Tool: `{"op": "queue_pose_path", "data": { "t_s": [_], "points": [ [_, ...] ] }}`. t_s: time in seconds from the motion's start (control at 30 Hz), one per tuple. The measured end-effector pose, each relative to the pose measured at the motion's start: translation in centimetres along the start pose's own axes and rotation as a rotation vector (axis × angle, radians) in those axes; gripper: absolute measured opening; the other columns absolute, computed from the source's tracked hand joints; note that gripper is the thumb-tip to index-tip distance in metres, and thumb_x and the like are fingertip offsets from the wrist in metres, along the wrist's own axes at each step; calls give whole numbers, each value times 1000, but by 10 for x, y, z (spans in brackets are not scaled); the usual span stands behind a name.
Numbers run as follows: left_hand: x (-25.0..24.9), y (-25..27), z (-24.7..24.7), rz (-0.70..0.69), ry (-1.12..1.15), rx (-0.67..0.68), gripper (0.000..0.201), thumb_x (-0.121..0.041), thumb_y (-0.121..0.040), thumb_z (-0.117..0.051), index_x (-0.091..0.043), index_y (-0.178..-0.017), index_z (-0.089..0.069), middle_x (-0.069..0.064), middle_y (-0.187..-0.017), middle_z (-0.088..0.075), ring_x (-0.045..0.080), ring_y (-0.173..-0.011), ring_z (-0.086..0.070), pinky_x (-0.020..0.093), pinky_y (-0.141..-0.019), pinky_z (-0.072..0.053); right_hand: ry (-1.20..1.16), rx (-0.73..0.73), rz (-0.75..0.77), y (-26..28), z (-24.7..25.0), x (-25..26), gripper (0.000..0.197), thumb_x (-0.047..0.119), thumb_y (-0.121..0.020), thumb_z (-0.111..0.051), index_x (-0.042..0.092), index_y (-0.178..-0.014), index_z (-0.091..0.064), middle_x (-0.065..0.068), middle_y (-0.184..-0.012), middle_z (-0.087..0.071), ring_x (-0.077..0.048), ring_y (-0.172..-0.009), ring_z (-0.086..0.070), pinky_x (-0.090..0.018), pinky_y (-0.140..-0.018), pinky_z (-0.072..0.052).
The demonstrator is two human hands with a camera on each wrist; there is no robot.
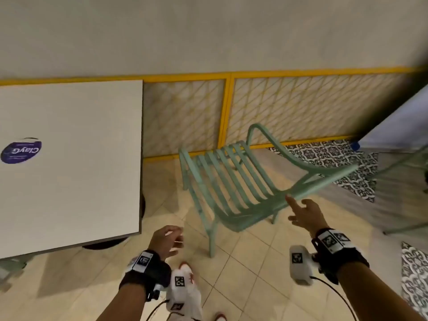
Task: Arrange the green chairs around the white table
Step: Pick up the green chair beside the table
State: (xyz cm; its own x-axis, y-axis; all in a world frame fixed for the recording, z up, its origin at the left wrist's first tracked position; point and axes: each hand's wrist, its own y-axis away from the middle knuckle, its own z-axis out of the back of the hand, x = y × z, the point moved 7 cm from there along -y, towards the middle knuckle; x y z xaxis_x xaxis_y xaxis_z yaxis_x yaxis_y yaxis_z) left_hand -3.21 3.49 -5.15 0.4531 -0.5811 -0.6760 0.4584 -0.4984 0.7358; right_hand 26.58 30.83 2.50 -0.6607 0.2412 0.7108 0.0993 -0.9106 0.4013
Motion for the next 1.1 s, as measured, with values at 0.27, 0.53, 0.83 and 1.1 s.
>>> {"op": "queue_pose_path", "data": {
  "t_s": [0.27, 0.53, 0.83, 1.1],
  "points": [
    [-51, -184, -48, 179, -20, 107, 7, -26, -89, -57, -20, -92, -60, 3, -93, -60, 23, -97, -59, 40, -84, -42, 161, -160, -222, -47, -8, 5, 44, 25, -68, -81, -4, -97, -66, -27, -103, -68, -38, -87, -63, -46, -76, -54],
    [-37, -303, -95, 304, 19, 150, 44, -27, -77, -66, -7, -116, -60, 16, -122, -64, 33, -107, -61, 47, -92, -51, 285, -115, -299, -58, -4, -2, 41, 11, -77, -71, -9, -108, -54, -21, -95, -59, -32, -83, -55, -45, -81, -50],
    [-30, -287, -112, 318, 210, 90, 14, -5, -88, -60, -4, -102, -62, 21, -101, -66, 37, -100, -62, 51, -94, -50, 312, -49, -256, -86, 16, 22, 45, 13, -76, -71, -10, -110, -53, -30, -108, -62, -31, -81, -54, -39, -75, -49],
    [-5, -242, -65, 307, 380, -123, 37, -3, -91, -55, 12, -124, -49, 31, -118, -58, 37, -97, -57, 56, -93, -47, 296, 193, 38, -126, -10, 76, 74, 58, -57, -72, 7, -108, -57, -9, -99, -66, -14, -78, -60, -30, -69, -50]
  ]
}}
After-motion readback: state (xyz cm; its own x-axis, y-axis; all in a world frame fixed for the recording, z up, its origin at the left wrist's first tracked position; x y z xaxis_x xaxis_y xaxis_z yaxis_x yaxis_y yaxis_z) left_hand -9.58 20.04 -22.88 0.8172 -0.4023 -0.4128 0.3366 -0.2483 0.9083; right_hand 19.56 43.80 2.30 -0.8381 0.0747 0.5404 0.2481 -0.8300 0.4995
